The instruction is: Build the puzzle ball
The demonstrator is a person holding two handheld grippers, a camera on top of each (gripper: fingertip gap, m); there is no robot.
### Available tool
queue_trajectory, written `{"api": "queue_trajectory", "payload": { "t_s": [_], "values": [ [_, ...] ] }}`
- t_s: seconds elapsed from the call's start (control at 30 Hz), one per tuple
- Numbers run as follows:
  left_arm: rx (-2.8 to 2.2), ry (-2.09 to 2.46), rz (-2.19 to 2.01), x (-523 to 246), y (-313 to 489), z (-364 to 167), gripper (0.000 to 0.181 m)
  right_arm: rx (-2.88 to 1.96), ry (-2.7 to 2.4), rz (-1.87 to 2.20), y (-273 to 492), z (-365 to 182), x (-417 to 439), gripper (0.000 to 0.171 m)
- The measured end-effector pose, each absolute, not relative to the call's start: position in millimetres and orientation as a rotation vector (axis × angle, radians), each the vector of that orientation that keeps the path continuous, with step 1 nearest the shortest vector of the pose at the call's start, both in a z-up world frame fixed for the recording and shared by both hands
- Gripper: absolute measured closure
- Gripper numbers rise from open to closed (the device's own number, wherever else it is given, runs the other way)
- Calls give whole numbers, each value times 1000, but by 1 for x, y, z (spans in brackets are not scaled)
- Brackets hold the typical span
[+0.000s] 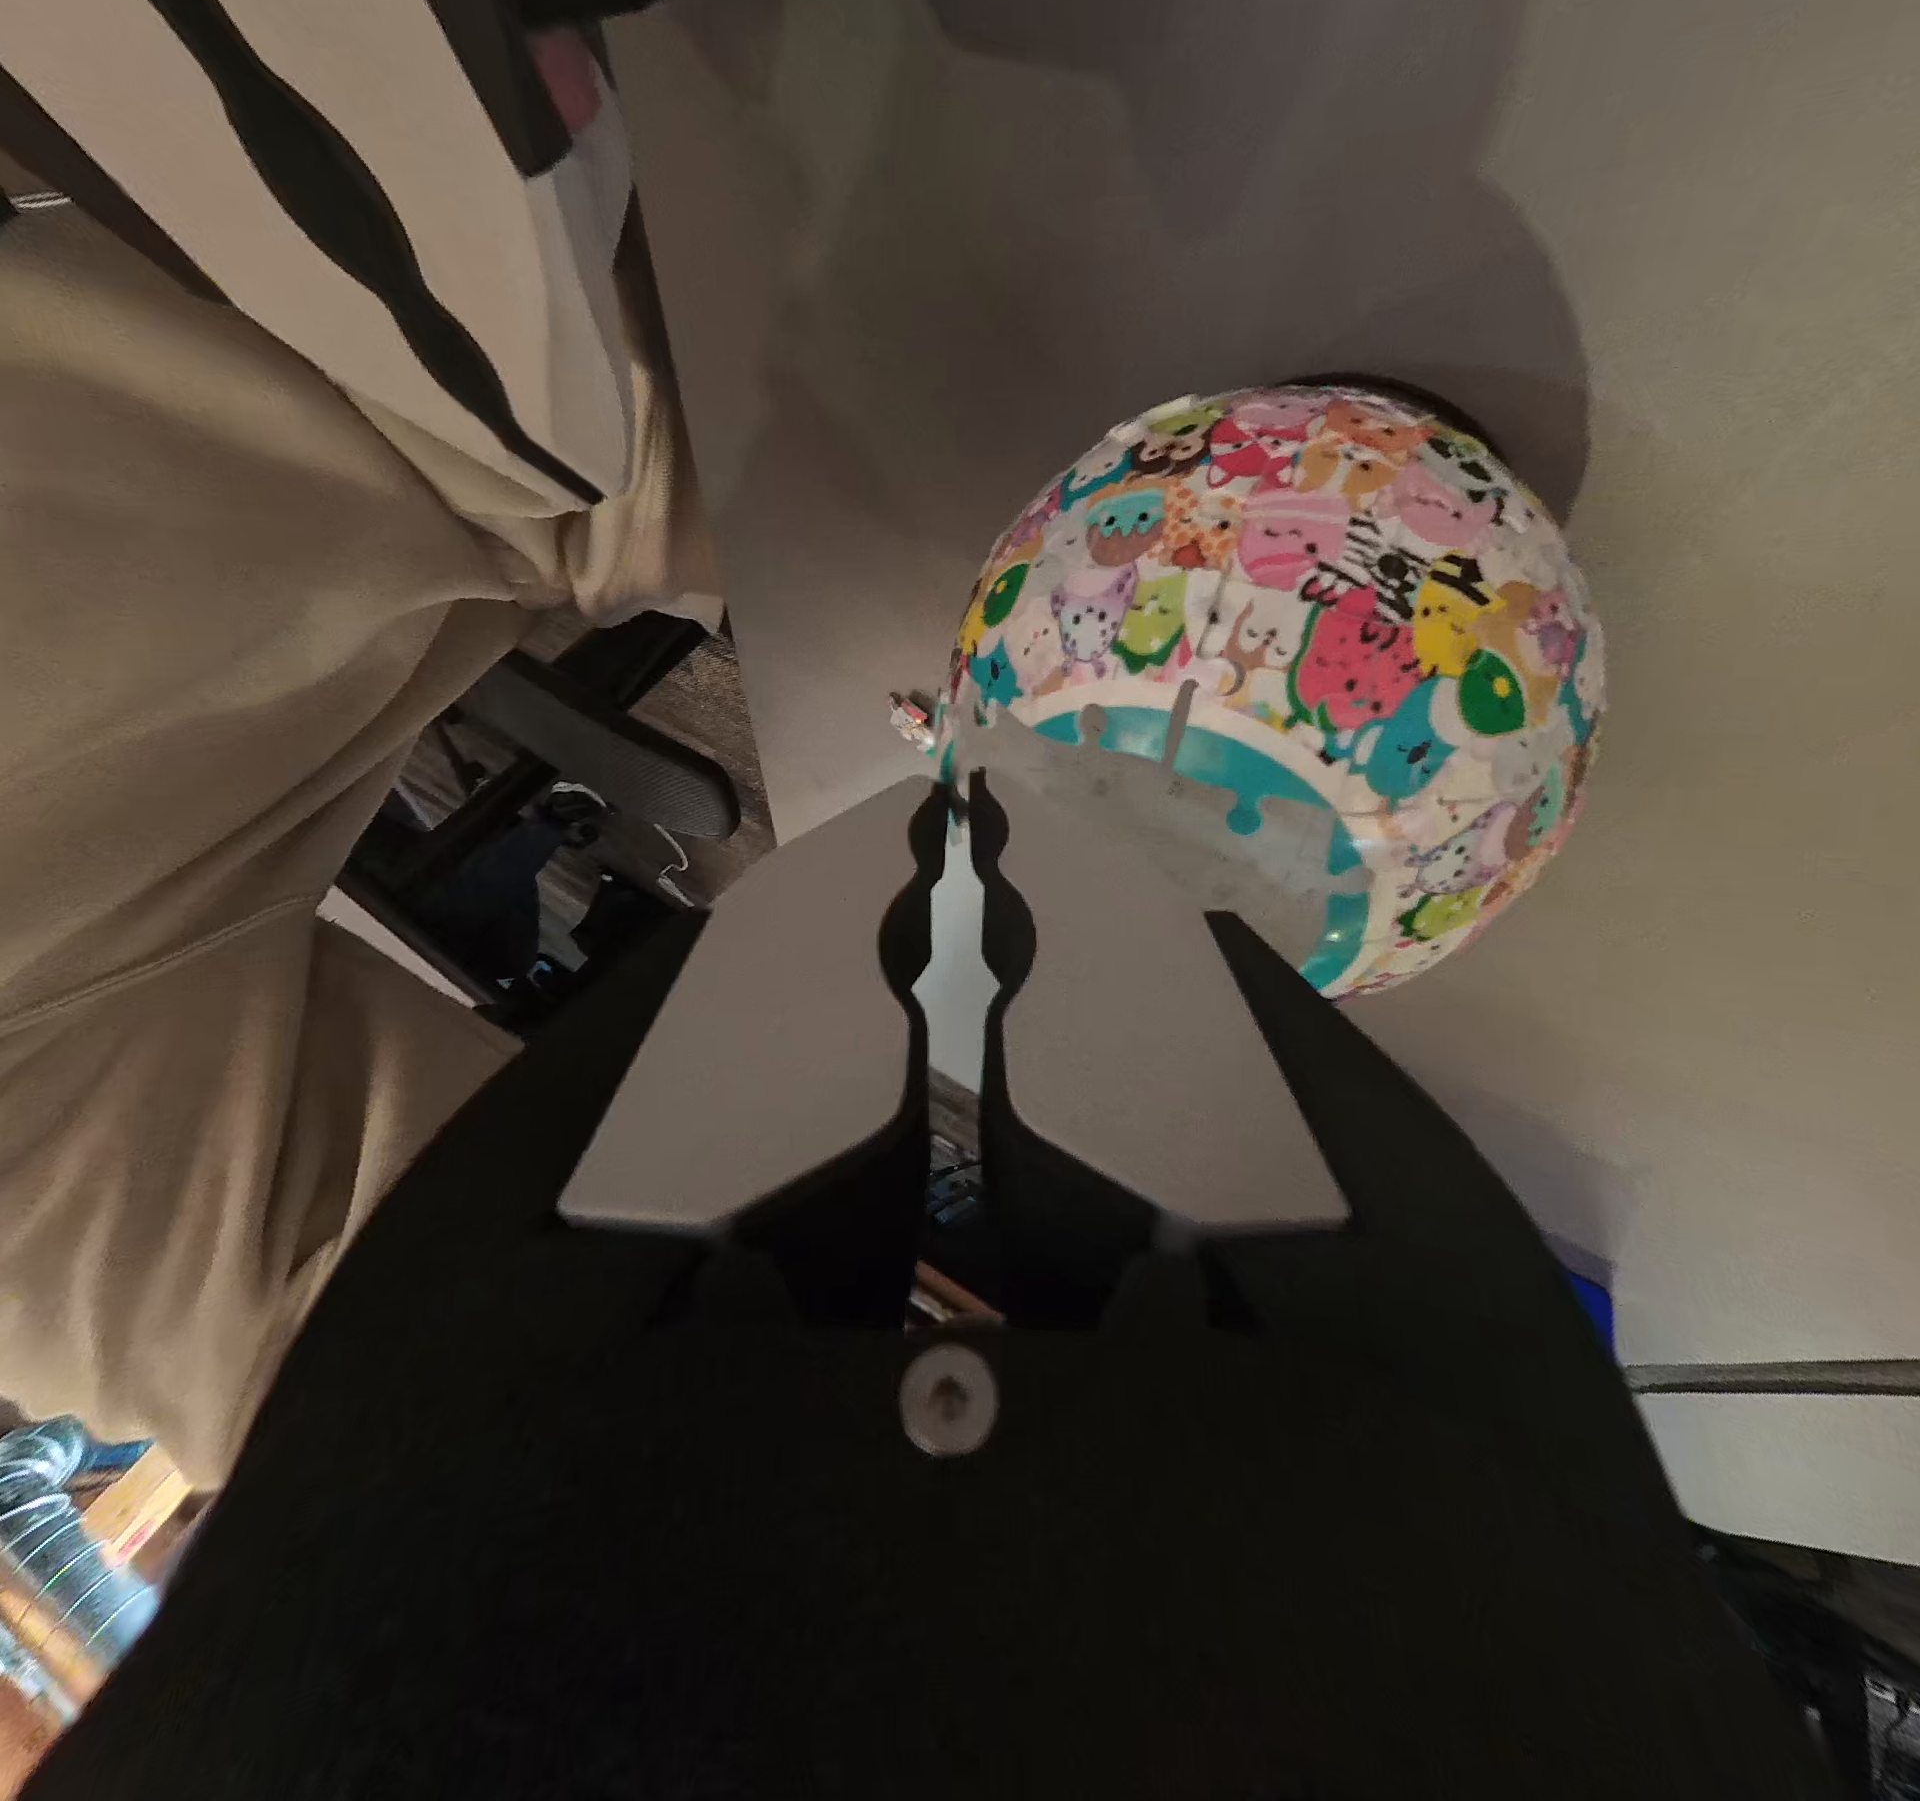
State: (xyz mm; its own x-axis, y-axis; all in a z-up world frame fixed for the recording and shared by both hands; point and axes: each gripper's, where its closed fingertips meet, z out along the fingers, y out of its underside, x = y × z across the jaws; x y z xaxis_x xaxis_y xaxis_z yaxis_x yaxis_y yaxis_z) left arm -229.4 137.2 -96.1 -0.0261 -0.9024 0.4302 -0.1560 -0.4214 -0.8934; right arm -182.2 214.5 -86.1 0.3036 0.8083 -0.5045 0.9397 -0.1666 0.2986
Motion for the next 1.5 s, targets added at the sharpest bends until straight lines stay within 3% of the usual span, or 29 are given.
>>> {"api": "queue_trajectory", "payload": {
  "t_s": [0.6, 1.5],
  "values": [
    [-1602, 1146, -1108, -179, 184, -97, 181, 2084, 1658, -335, 220, -93, -176, 166],
    [-1599, 1172, -1123, -176, 185, -103, 181, 1984, 1717, -334, 219, -88, -176, 168]
  ]
}}
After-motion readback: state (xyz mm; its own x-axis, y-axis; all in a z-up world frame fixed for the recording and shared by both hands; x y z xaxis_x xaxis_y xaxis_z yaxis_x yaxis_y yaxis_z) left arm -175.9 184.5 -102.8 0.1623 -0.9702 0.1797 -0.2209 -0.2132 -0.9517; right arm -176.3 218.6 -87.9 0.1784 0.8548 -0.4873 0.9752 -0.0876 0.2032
